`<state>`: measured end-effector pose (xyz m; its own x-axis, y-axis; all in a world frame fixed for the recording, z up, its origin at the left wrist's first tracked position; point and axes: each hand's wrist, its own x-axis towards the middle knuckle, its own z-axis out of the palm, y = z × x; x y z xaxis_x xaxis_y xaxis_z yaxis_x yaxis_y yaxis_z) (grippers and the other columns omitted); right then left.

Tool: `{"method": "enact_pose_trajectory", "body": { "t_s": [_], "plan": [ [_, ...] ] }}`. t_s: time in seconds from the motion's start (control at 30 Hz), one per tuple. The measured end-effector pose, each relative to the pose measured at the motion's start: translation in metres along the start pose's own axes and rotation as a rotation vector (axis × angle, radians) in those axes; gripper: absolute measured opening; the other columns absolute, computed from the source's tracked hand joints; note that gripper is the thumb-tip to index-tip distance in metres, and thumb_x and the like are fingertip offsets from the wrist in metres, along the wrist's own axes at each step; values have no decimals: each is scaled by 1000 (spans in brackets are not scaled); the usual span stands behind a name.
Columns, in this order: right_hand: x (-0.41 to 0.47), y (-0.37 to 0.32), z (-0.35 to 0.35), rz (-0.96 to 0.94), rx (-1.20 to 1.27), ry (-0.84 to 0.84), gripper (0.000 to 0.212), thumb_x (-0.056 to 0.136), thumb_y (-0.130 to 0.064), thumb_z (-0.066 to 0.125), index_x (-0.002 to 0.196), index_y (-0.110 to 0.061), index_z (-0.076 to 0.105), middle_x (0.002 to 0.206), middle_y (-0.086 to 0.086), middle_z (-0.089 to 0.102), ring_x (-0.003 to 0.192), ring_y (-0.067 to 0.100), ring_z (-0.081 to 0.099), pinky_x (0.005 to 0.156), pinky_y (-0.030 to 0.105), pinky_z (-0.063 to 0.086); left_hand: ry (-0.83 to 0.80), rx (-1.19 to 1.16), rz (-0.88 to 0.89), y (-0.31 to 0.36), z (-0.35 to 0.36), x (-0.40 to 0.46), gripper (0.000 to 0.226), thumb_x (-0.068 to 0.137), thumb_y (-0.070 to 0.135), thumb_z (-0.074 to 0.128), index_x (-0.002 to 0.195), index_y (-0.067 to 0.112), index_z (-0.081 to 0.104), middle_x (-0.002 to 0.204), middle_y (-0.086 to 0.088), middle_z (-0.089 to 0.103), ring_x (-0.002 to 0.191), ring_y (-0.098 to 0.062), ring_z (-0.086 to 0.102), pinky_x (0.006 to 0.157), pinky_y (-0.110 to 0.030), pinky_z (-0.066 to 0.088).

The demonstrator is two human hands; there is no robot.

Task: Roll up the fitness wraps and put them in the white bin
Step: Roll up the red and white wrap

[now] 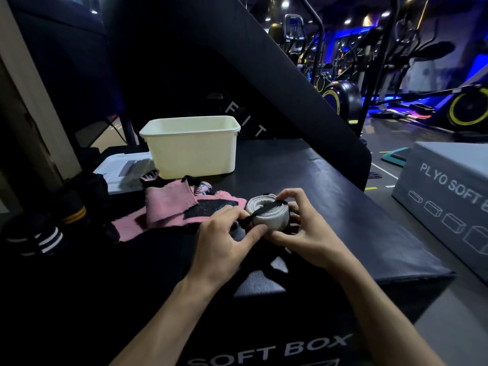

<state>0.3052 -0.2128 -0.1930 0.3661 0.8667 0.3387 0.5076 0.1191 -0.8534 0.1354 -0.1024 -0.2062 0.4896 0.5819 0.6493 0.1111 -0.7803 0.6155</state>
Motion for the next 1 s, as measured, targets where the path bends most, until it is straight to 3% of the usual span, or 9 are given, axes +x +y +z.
{"method": "enact_pose_trajectory", "body": {
  "t_s": [0.1,0.2,0.27,0.33,0.43,0.57,0.67,0.8,1.0],
  "plan": [
    [1,-3,12,-29,-97,110,59,74,-14,85,115,-31,46,92,-4,70,78,14,71,73,35,60,60,99,32,-1,2,2,27,82,49,71,82,23,68,85,15,65,89,-13,57,82,-33,48],
    [2,0,16,-32,-122,149,66,71,-18,86,121,-32,45,86,-13,69,76,10,70,72,31,58,113,223,123,1,5,1,16,83,35,76,86,20,72,89,14,67,102,-18,51,91,-31,46],
    [3,2,16,-48,-140,143,72,69,-26,86,129,-32,47,94,-21,69,85,6,69,78,28,57,104,286,196,2,4,-1,11,85,30,76,87,20,74,90,15,67,106,-21,49,93,-34,45],
    [4,5,16,-65,-158,132,75,65,-42,82,134,-31,52,113,-16,69,97,3,67,86,24,55,81,314,205,2,3,-3,11,87,32,73,91,21,75,94,16,68,110,-22,48,96,-34,44],
    [5,4,15,-56,-139,119,76,60,-53,75,131,-31,58,117,-9,67,94,-1,63,82,13,49,57,238,96,-2,1,-5,21,91,42,64,96,24,75,100,19,67,117,-21,44,105,-31,37],
    [6,6,14,-37,-116,127,66,64,-37,89,123,-31,61,112,-7,71,88,5,67,79,20,54,6,243,136,-4,0,-8,22,96,43,58,98,27,72,104,19,64,120,-22,41,108,-29,33],
    [7,9,11,-14,-59,89,65,70,-22,94,125,-29,60,112,-7,73,90,7,68,80,20,54,10,306,171,2,-1,-9,15,97,36,60,99,26,71,105,17,64,119,-24,43,103,-35,37],
    [9,11,9,3,16,2,68,76,-20,91,133,-29,55,118,-4,73,103,16,72,92,34,57,44,427,258,-1,-5,-8,7,96,30,69,96,24,74,103,17,67,118,-27,49,94,-44,45],
    [13,13,11,-10,68,58,69,68,-25,91,130,-23,62,119,1,73,103,18,73,90,33,58,157,674,330,10,-10,-9,14,93,35,68,88,24,74,95,16,73,123,-26,50,92,-43,46]
  ]
}}
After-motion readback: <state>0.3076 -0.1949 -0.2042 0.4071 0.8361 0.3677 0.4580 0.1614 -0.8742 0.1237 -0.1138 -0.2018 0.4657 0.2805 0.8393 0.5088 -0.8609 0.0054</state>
